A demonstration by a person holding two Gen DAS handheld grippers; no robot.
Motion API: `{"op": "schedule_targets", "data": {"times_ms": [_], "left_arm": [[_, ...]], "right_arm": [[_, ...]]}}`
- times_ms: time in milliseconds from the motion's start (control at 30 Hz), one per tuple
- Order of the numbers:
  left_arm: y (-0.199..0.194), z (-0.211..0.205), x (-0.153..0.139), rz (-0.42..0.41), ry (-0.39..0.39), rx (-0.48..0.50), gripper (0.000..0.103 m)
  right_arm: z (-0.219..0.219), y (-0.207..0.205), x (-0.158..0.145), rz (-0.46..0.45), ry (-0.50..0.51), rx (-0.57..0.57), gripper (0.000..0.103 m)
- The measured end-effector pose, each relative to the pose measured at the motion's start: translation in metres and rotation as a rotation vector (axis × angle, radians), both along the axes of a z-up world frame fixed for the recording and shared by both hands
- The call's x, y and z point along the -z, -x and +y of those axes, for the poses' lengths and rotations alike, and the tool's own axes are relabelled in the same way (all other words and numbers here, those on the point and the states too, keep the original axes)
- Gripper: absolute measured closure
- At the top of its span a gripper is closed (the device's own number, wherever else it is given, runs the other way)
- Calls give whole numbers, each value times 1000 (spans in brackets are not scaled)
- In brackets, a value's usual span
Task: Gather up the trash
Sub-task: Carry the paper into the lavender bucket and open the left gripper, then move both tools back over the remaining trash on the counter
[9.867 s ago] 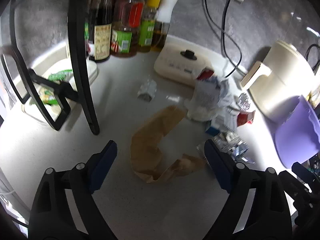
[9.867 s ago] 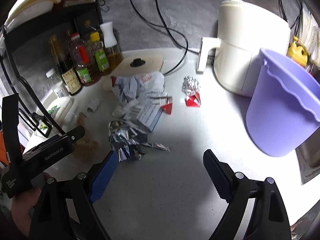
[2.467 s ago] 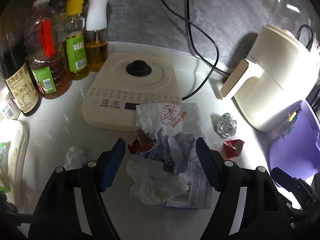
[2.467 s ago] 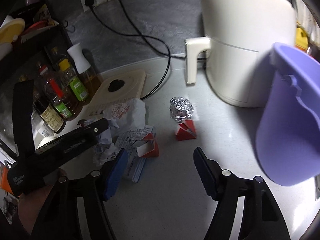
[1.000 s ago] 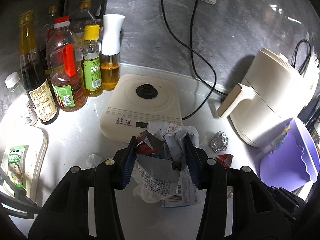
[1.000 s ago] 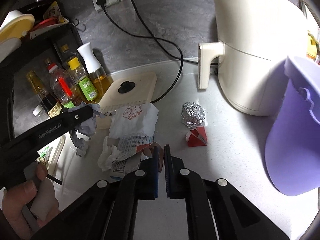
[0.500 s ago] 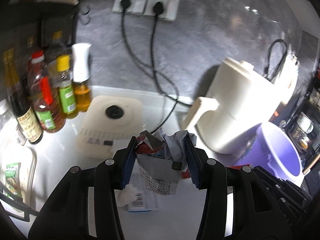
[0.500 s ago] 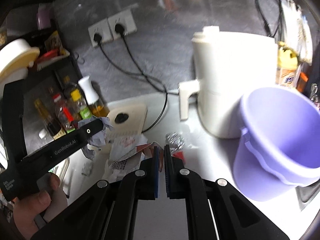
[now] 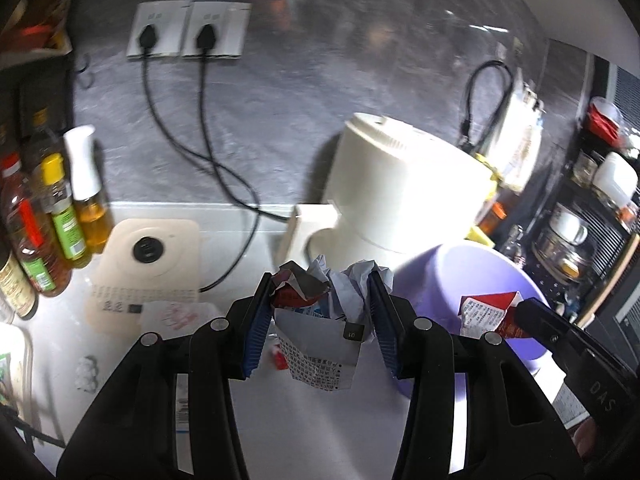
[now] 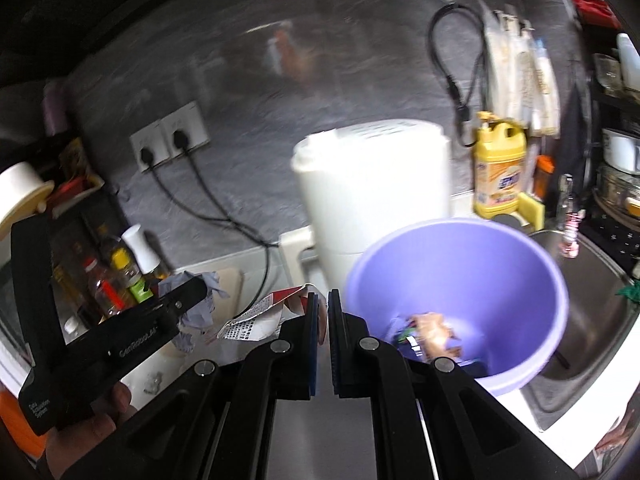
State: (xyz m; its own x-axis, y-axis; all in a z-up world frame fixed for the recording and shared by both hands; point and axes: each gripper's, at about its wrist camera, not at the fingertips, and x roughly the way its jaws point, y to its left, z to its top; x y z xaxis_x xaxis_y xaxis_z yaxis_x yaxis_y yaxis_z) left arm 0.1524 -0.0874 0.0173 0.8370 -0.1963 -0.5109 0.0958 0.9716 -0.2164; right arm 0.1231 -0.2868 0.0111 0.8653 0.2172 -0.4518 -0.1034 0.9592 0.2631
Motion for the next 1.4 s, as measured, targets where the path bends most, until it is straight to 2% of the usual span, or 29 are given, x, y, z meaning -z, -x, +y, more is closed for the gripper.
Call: {"op": "schedule_targets", "data": {"times_ms": [267,333,367,400,467,933,967,1000,1033,1133,1333,1400], "left_arm": [[-10,-45,-10,-21,-10,110,56],[-11,-57,-10,-21,-14,135,56],[-12,-64,-10,-20,-19,153,56],[-13,-69,-10,-19,-21,166,56],[-14,-77,-9,-16,-22,189,56],[-27,-136,-2,-4,-22,328,55],[-28,-141,-2,-1,-23,342,53],[-29,-143,-1,1,-25,348,46],[-29,-145,-1,4,-28,351,33],[-29,-144,0,-1,-13,357,17],[-30,-123,-1,-8,-40,302,8],[-29,-110,-4,-19,-49,266,7]], "right_arm": [[-43,7,-6,-26,-10,139,96],[-55,10,-7,-38,-10,196,93],[-61,11,-6,-37,-12,223,89],[-66,11,-5,-25,-15,239,77],[-76,13,-3,-20,-35,257,59],[-108,38,10,27,-39,342,59],[-109,39,11,31,-37,345,59],[-110,40,12,34,-35,350,59],[-111,41,12,36,-35,353,59],[-113,41,14,47,-34,360,59],[-104,32,14,56,-35,329,50],[-95,26,12,50,-32,304,43]]}}
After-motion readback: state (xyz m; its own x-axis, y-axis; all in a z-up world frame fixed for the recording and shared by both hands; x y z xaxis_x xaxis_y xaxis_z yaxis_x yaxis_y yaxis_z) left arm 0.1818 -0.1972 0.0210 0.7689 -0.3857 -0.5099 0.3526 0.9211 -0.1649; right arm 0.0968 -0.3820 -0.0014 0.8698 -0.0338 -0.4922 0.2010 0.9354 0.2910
